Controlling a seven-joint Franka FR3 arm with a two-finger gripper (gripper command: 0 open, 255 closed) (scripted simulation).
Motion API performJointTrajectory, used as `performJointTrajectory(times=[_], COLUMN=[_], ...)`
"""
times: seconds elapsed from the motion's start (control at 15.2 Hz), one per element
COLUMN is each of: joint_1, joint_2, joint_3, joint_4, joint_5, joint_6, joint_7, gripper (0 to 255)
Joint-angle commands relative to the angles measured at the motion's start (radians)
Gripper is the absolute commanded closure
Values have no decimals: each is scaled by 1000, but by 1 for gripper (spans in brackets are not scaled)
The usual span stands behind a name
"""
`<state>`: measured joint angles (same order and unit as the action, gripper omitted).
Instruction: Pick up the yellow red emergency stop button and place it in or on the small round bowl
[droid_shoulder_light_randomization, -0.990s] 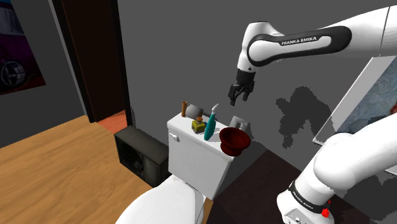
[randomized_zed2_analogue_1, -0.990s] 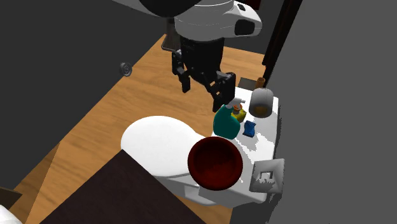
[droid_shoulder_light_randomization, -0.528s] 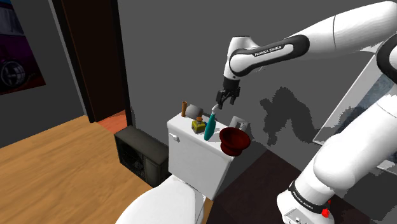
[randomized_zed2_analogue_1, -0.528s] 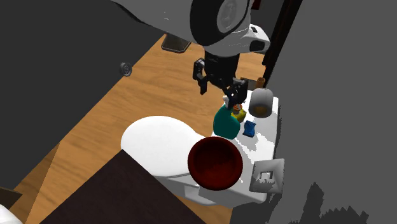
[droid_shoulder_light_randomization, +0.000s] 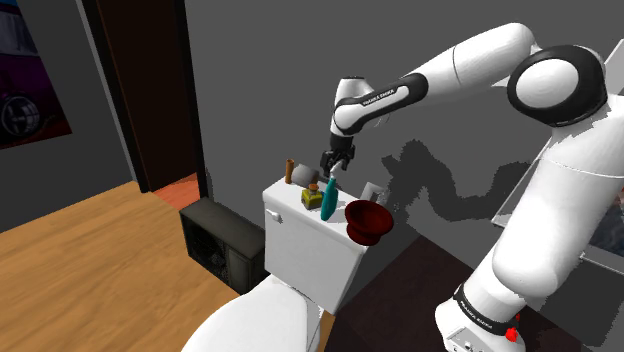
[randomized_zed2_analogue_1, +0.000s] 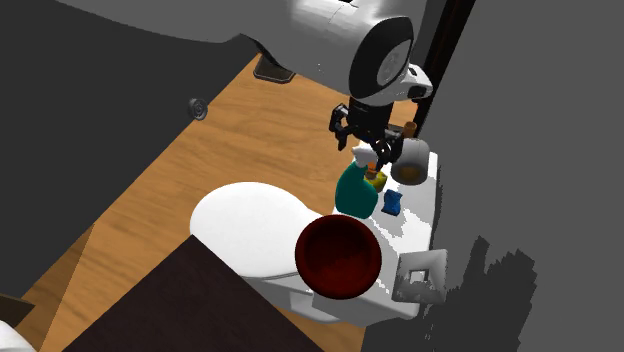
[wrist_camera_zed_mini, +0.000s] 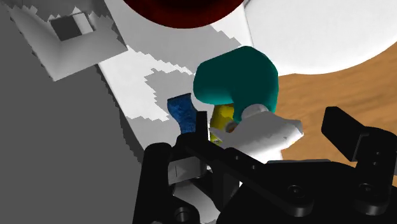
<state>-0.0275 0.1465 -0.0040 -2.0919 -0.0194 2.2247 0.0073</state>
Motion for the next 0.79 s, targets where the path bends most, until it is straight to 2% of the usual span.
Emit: performJointTrajectory(times=[0.0, 0.53, 0.73], joint_1=[0, -4, -4], joint_2=[77, 391, 415], joint_3=[1, 5, 5], joint_4=[62, 352, 356], joint_5=[1, 3, 3], joint_6=[18, 53, 72], joint_7=[-4, -27, -27], gripper=[0, 0, 0])
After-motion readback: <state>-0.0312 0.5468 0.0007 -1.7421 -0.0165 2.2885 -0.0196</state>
